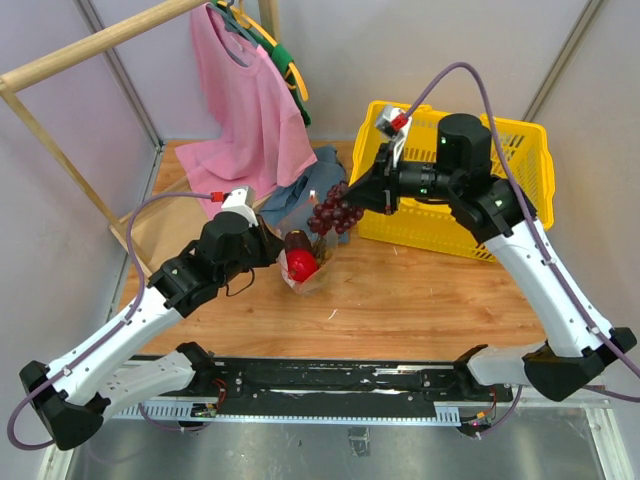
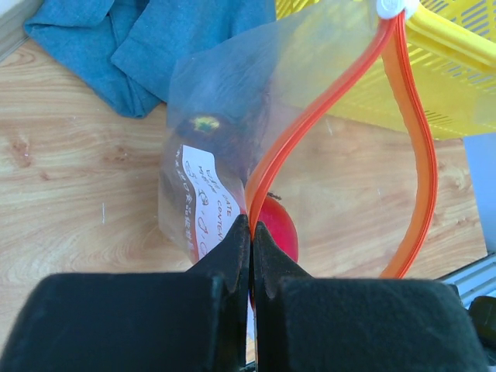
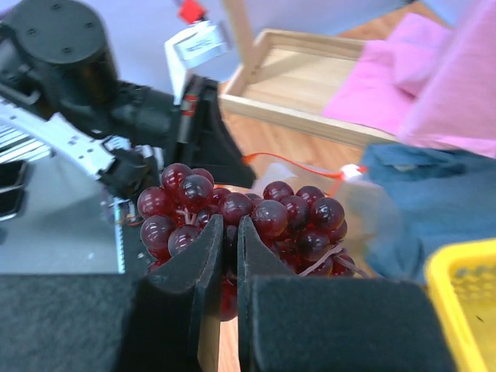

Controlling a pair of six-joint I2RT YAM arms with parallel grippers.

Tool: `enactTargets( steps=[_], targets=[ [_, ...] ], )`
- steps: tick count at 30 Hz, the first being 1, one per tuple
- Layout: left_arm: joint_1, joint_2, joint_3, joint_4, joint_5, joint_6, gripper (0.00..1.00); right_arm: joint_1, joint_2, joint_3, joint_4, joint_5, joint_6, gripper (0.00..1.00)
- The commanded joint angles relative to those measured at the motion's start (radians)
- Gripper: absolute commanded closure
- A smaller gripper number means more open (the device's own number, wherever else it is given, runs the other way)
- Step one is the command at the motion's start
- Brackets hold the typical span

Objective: Place the food in the zip-top bag and seal the zipper
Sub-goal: Place the fake fruit in the zipper food storage bag.

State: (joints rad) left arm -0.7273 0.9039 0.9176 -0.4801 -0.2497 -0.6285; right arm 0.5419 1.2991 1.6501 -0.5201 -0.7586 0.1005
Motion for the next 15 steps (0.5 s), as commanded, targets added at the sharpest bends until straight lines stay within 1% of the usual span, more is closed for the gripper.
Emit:
enactTargets(
  steps=[1, 6, 10, 12, 15],
  targets=[
    [0.009, -0.025, -0.011, 0.044, 0.0, -0.008, 1.0, 0.094, 0.022, -0.022, 0.114, -0.141, 0.019, 0.99],
    [0.009, -0.027, -0.016, 0.05, 0.01, -0.011, 1.0, 0.173, 0.079, -0.037, 0.128, -0.211, 0.005, 0.99],
    [0.009, -0.032, -0.017, 0.05, 0.008, -0.01, 1.0, 0.205, 0.123, -0.064, 0.142, -0.25, -0.001, 0.99],
    [0.009, -0.033, -0.017, 0.05, 0.01, -0.011, 1.0, 0.207, 0.15, -0.077, 0.138, -0.254, -0.01, 0.99],
    [0.009, -0.033, -0.021, 0.049, 0.015, -0.011, 1.0, 0.207, 0.186, -0.078, 0.091, -0.219, -0.068, 0.99]
  ],
)
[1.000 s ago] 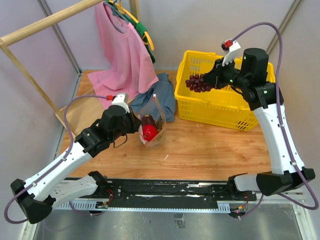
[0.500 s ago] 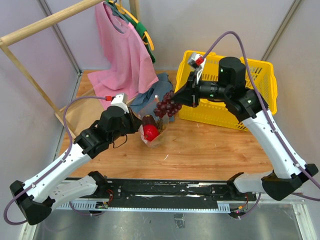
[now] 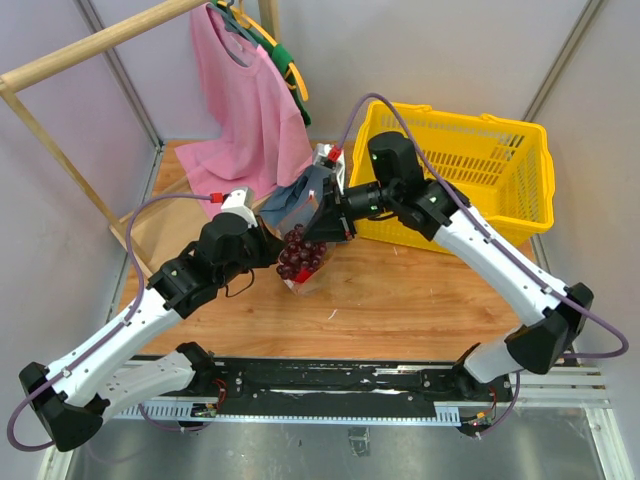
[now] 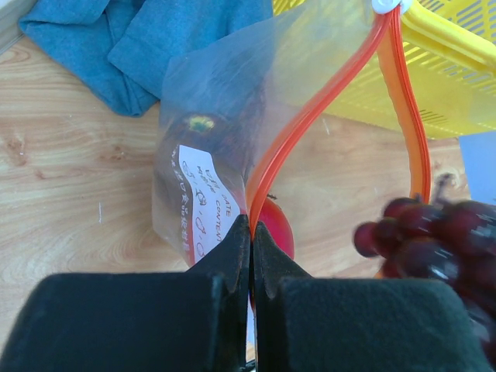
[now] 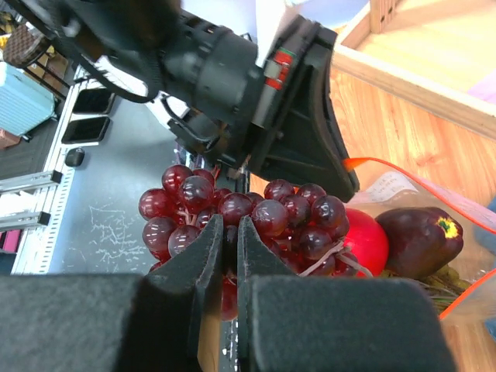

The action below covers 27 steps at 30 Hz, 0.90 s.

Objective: Place the food in the zip-top bag and seal the zipper
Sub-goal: Place the fake fruit in the zipper food storage bag.

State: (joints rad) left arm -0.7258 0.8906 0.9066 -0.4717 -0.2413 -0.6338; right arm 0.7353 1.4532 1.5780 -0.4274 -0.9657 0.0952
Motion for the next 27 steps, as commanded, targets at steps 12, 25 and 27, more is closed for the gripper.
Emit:
enactTargets(
  steps=[12, 25, 27],
  targets=[
    [0.008, -0.027, -0.015, 0.037, 0.016, -0.001, 1.0, 0.009, 0.153, 0.093, -0.19, 0.342, -0.325, 0.94],
    [0.008, -0.01, -0.009, 0.038, 0.019, 0.003, 1.0, 0.009, 0.119, 0.084, -0.106, 0.483, -0.303, 0.48],
    [0.008, -0.007, -0.009, 0.038, 0.017, 0.001, 1.0, 0.009, 0.093, 0.075, -0.103, 0.508, -0.284, 0.46]
  ],
)
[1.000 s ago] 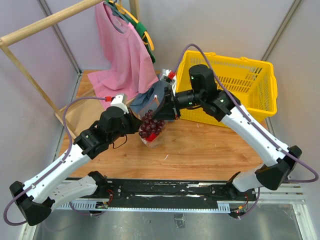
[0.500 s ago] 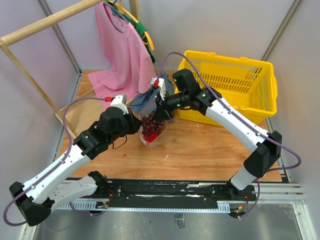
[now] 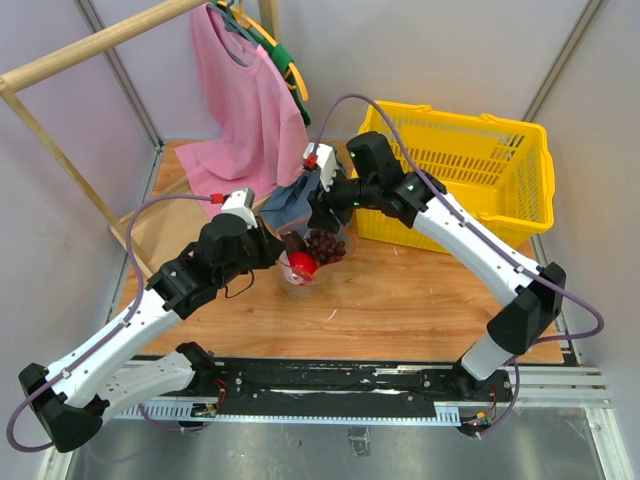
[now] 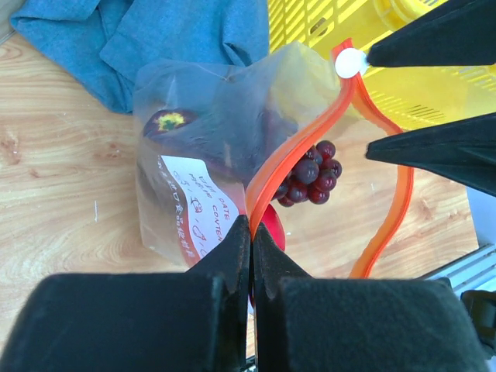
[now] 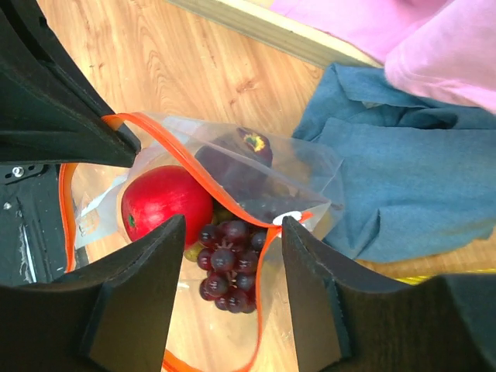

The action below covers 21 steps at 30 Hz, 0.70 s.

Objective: Place the food in the zip-top bag and seal the zipper
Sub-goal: Place the fake fruit in the zipper food storage bag.

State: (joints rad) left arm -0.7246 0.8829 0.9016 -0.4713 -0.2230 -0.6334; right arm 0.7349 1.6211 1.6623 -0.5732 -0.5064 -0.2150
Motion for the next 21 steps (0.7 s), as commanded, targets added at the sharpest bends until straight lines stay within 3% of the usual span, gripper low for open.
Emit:
enactTargets(
  steps=[1, 12, 19, 21],
  targets=[
    [0.007, 0.002, -0.003, 0.036, -0.003, -0.001, 1.0, 0.009, -0.09, -0.01, 0.036, 0.074, 0.037, 0.46],
    [0.007, 0.008, 0.002, 0.037, -0.003, -0.005, 1.0, 0.014, -0.181, -0.12, -0.093, 0.315, 0.23, 0.37],
    [0.007, 0.005, 0.003, 0.032, 0.0, -0.006, 1.0, 0.02, -0.237, -0.31, -0.045, 0.409, 0.345, 0.36],
    [0.007, 0.002, 0.005, 0.028, -0.003, -0.005, 1.0, 0.024, -0.242, -0.341, -0.02, 0.405, 0.372, 0.41]
  ],
)
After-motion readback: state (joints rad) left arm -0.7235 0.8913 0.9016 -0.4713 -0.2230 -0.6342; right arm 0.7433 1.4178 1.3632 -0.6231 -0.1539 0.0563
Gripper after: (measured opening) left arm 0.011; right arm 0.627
